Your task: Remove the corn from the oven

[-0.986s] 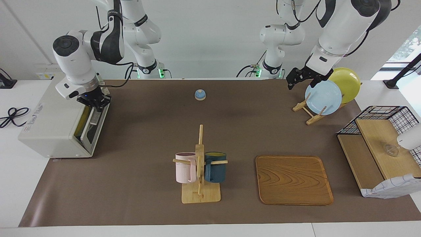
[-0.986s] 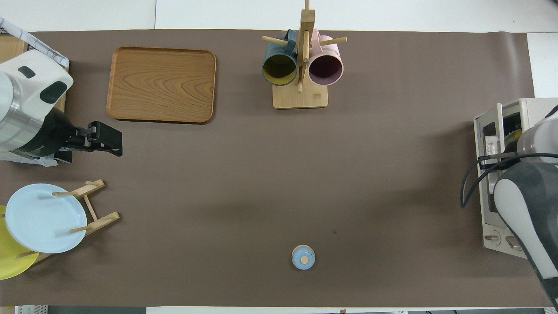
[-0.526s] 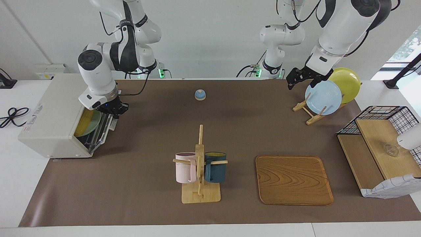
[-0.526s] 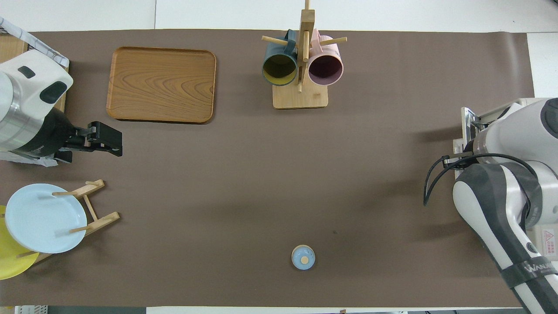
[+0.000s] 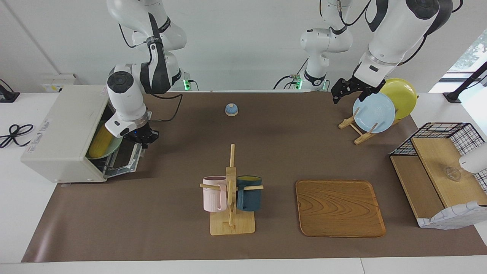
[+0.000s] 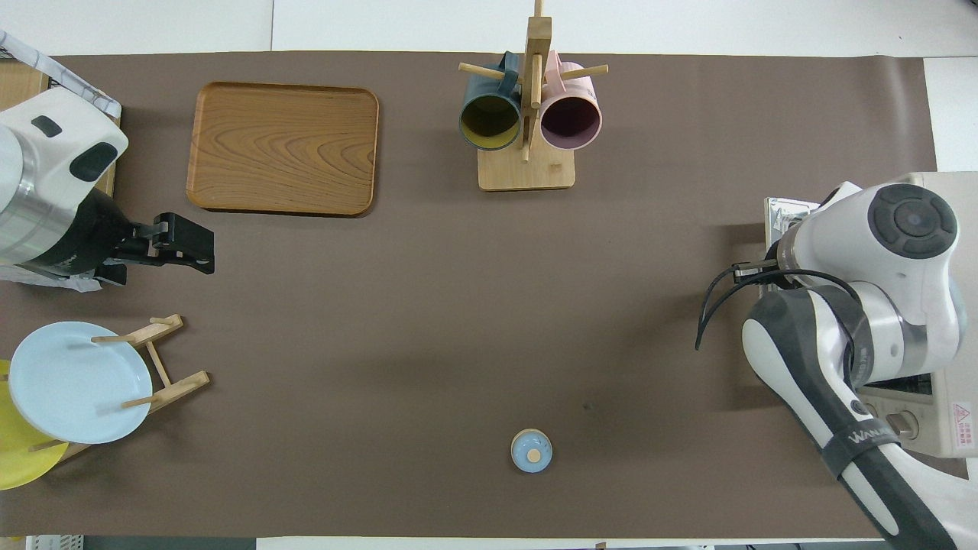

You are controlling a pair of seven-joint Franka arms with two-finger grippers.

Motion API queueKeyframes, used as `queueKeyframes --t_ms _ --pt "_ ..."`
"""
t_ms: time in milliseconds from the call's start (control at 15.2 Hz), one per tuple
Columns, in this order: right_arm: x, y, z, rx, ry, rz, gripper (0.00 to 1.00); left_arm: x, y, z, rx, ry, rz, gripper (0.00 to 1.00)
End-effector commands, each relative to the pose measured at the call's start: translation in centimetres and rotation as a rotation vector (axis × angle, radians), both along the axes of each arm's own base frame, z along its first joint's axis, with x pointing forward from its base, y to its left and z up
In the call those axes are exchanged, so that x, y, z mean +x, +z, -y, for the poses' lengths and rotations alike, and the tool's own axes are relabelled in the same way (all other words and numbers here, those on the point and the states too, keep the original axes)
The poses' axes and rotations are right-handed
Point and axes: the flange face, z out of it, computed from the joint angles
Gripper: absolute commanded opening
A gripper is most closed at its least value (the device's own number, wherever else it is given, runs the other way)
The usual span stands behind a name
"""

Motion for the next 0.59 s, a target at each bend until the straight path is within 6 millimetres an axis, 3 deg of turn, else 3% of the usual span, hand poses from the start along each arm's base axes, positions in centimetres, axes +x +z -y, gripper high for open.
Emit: queueKeyframes --t_ms 0,132,526 --pt "1.0 -2.6 0.8 -0.018 -0.011 0.015 0.00 -0.3 0.4 -0.3 0.018 0.000 0.013 1.00" --pt "1.2 -3.9 1.1 -0.018 -0.014 0.008 0.00 -0.3 0.4 -0.3 0.018 0.000 0.013 1.00" --pt "0.9 -4.4 0.6 -0.009 -0.036 0.000 0.00 -0.3 0.4 -0.3 0.018 0.000 0.014 1.00"
